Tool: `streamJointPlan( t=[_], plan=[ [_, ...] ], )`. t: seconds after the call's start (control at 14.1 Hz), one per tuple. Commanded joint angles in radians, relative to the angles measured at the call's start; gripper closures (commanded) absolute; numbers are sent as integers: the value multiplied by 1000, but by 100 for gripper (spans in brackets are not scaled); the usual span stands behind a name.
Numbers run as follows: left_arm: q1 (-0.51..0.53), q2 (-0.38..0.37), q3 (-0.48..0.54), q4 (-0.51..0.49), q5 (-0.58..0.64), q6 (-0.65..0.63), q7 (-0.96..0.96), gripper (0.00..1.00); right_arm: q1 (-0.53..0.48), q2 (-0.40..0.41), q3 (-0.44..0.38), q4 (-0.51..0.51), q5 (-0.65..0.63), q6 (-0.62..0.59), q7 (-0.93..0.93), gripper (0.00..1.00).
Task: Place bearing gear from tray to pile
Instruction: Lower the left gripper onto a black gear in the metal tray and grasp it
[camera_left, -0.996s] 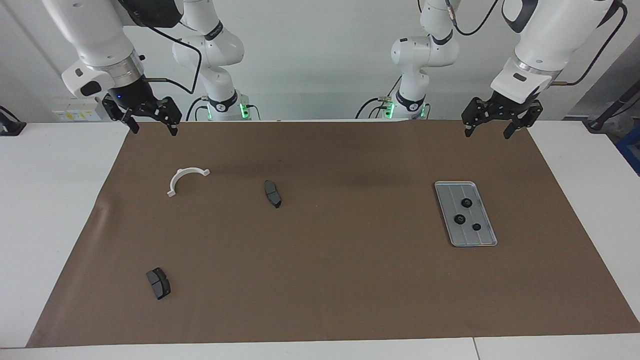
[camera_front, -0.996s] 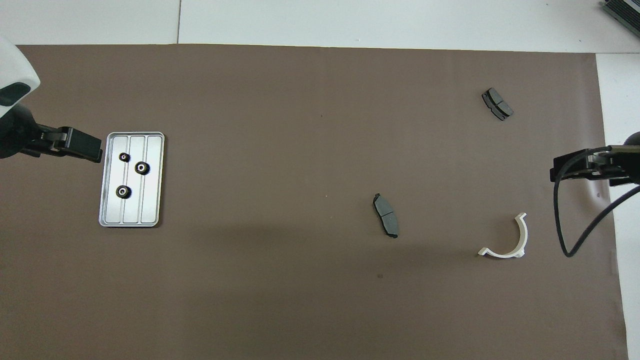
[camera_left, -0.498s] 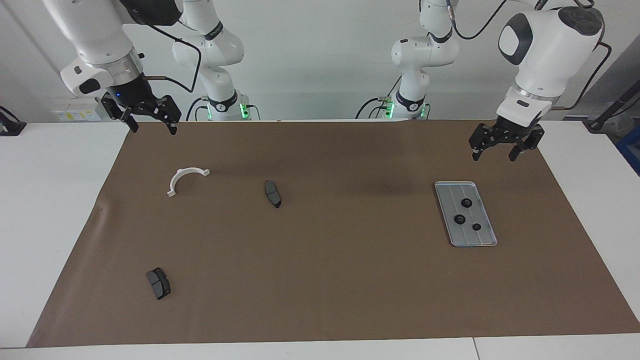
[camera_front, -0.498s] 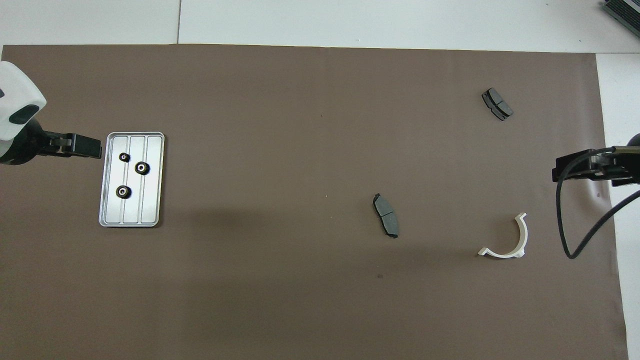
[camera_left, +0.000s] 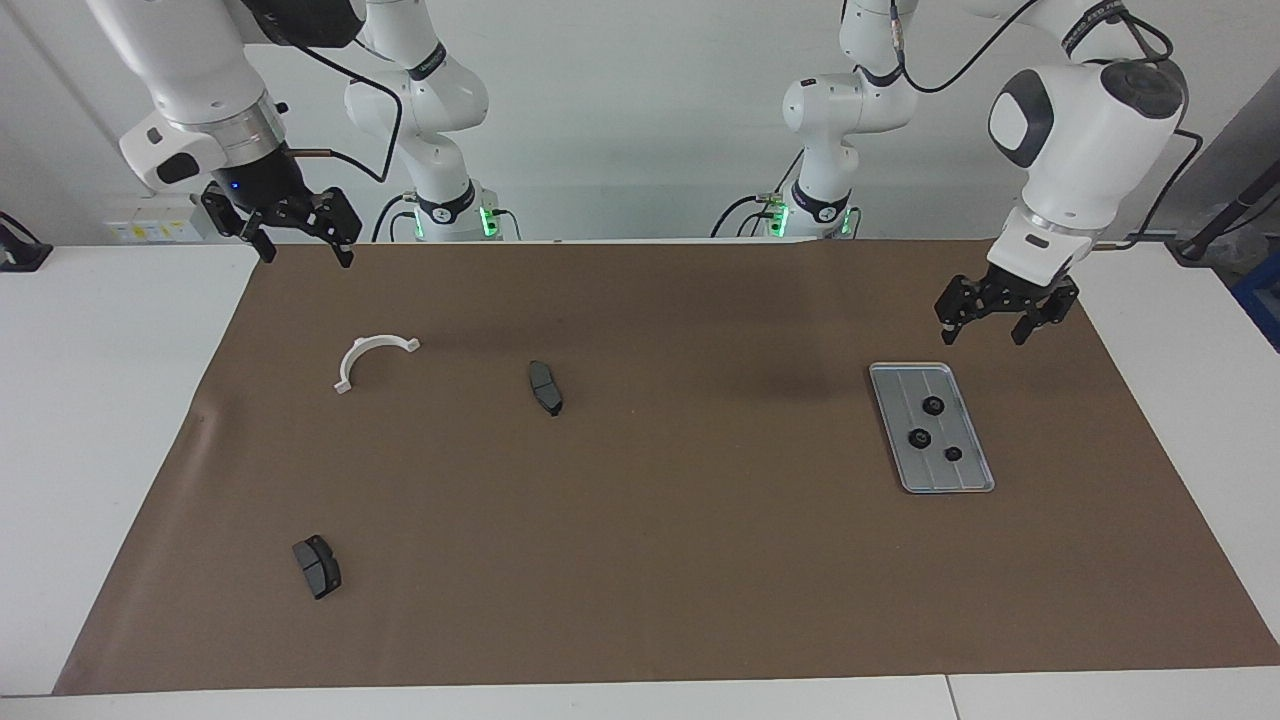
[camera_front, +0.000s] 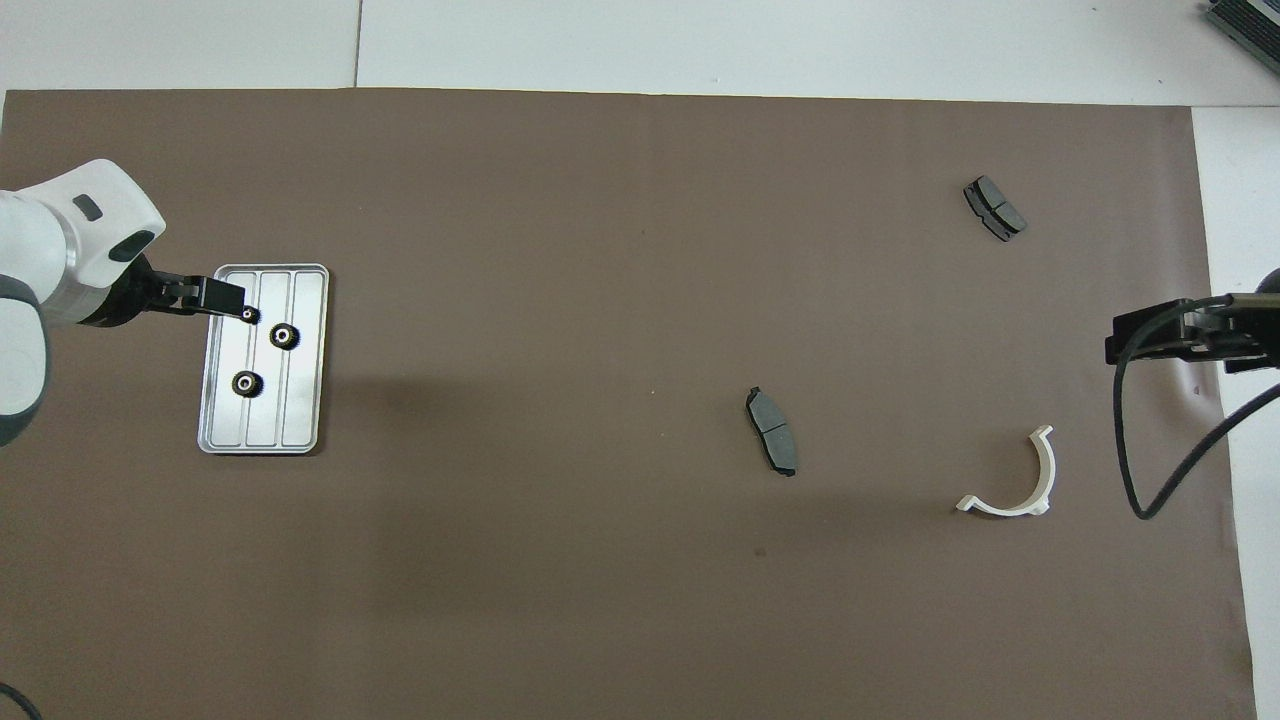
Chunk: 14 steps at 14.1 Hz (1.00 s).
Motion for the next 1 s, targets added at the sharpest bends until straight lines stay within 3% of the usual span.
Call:
streamJointPlan(
  t=[0.0,0.36,0.92],
  plan=[
    [21,-6,-4,-84,-6,101,26,0,-4,-32,3,-47,4,25,-8,0],
    [38,81,-4,-100,-5,171,51,0,-4,-46,3,-73,4,19,-1,0],
    [74,125,-4,-196,-5,272,88,0,-4,-50,3,-84,4,26,-1,0]
  ],
)
